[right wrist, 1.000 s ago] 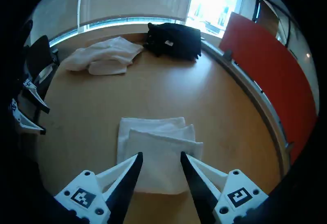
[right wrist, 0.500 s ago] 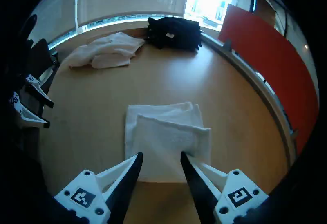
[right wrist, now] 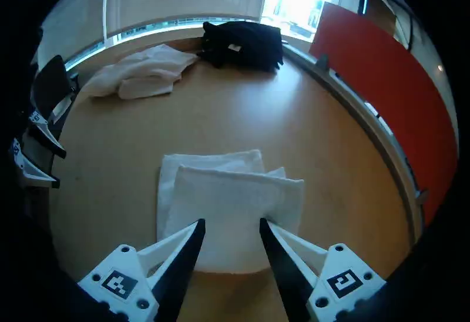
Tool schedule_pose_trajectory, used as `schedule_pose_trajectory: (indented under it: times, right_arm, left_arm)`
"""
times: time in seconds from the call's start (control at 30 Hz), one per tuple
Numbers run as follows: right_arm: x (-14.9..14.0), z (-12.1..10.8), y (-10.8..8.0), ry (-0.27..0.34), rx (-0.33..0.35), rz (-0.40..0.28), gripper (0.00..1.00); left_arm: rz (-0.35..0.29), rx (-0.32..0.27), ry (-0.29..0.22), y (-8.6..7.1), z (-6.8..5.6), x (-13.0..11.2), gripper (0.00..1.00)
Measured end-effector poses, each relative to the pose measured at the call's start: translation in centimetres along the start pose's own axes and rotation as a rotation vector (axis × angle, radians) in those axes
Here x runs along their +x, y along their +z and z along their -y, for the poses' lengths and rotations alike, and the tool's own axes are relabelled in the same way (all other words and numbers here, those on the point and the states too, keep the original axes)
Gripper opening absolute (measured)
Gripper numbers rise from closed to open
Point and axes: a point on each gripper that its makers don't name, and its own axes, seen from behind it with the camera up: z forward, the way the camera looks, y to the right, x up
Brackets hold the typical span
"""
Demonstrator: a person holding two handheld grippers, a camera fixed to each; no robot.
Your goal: Fold towel
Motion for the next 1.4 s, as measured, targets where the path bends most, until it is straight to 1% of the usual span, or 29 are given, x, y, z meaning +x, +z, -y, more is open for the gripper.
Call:
schedule_pose_trajectory:
  times: [0.3, 0.53, 0.77, 1.1, 1.4]
  right_arm:
    - [0.1, -0.1, 0.2, -0.002, 0.008, 0.0, 0.71]
    - [-0.1, 1.3, -0.9, 0.013, 0.014, -0.021, 0.71]
    - [-2.1, 3.3, -1.8, 0.047, 0.025, -0.02, 0.71]
    - [-4.6, 4.6, -2.2, 0.086, 0.021, 0.001, 0.71]
    - [-6.4, 6.1, -2.5, 0.105, 0.026, 0.021, 0.71]
  left_arm:
    - [0.003, 0.003, 0.001, 0.2, 0.1, 0.3, 0.94]
    - [0.001, 0.002, -0.001, 0.4, 0.0, 0.4, 0.94]
    - [0.001, 0.0, 0.0, 0.5, 0.0, 0.5, 0.94]
    - [0.005, -0.004, 0.007, 0.6, -0.2, 0.5, 0.94]
    - [0.002, -0.006, 0.006, 0.5, -0.3, 0.6, 0.94]
